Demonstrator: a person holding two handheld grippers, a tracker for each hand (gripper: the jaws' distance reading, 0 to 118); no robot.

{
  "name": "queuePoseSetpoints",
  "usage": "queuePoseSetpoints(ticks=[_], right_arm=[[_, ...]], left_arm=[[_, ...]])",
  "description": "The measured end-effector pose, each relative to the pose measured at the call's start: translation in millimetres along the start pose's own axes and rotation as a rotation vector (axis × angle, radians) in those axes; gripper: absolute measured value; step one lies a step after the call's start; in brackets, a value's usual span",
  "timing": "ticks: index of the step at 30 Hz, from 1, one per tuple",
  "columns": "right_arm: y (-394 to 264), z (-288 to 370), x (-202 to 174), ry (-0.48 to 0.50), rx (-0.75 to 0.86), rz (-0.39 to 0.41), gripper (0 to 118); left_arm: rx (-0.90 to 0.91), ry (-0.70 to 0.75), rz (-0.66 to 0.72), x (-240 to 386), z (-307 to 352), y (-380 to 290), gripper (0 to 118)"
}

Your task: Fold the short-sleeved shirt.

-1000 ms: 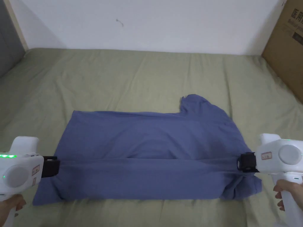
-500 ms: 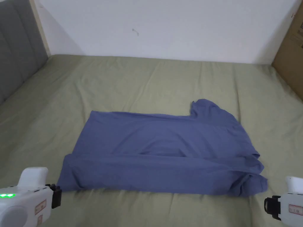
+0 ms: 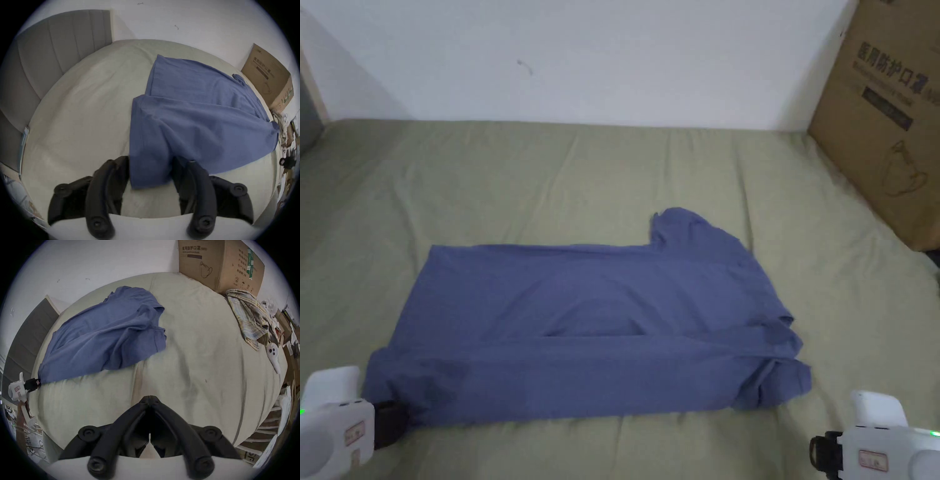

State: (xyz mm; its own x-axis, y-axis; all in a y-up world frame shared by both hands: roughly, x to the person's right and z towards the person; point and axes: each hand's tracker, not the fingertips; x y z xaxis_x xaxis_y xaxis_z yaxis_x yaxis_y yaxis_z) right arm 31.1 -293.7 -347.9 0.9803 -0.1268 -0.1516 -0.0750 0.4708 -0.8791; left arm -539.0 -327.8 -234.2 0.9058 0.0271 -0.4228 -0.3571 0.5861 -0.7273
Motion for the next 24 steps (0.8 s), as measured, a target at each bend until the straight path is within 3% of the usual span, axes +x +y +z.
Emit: queuePoseSetpoints(ticks=[1, 3, 4, 7, 8, 10, 11, 14, 19, 20, 21, 22, 24], right_arm=[[-1, 1, 1, 0.004, -0.001, -0.006, 1], [-2, 1, 0, 0.02, -0.005, -0.01, 1], [0, 0, -2, 0.029, -0.005, -0.006, 1], [13, 2, -7, 0.047, 0.05, 0.027, 1], [21, 1, -10, 0.037, 0.07, 0.035, 14], [40, -5, -10, 0.044, 0.085, 0.028, 65], [50, -11, -9, 0.049, 0.092, 0.018, 74], [78, -28, -8, 0.042, 0.106, -0.016, 74], [96, -57, -16, 0.044, 0.075, 0.03, 71], [96, -63, -18, 0.044, 0.069, 0.046, 53], [96, -71, -19, 0.034, 0.052, 0.073, 22], [95, -77, -20, 0.02, 0.019, 0.079, 12], [87, -80, -21, 0.012, 0.02, 0.054, 12]], left_arm=[[0.007, -0.002, -0.003, 2, 1, -2, 47], [0.014, -0.016, 0.006, 2, 6, -2, 10], [0.009, -0.076, 0.035, 2, 8, 0, 6], [-0.011, -0.032, -0.002, 6, 9, 4, 6], [-0.015, -0.028, -0.013, 7, 9, 6, 6], [-0.018, -0.027, -0.032, 7, 11, 7, 6], [-0.018, -0.029, -0.032, 7, 11, 7, 6], [-0.026, -0.041, -0.018, 5, 11, 7, 6], [-0.039, -0.042, -0.034, 7, 9, 9, 6], [-0.041, -0.041, -0.036, 7, 8, 9, 6], [-0.042, -0.04, -0.04, 7, 8, 9, 6], [-0.044, -0.041, -0.041, 7, 8, 9, 6], [-0.047, -0.044, -0.041, 6, 7, 10, 6]])
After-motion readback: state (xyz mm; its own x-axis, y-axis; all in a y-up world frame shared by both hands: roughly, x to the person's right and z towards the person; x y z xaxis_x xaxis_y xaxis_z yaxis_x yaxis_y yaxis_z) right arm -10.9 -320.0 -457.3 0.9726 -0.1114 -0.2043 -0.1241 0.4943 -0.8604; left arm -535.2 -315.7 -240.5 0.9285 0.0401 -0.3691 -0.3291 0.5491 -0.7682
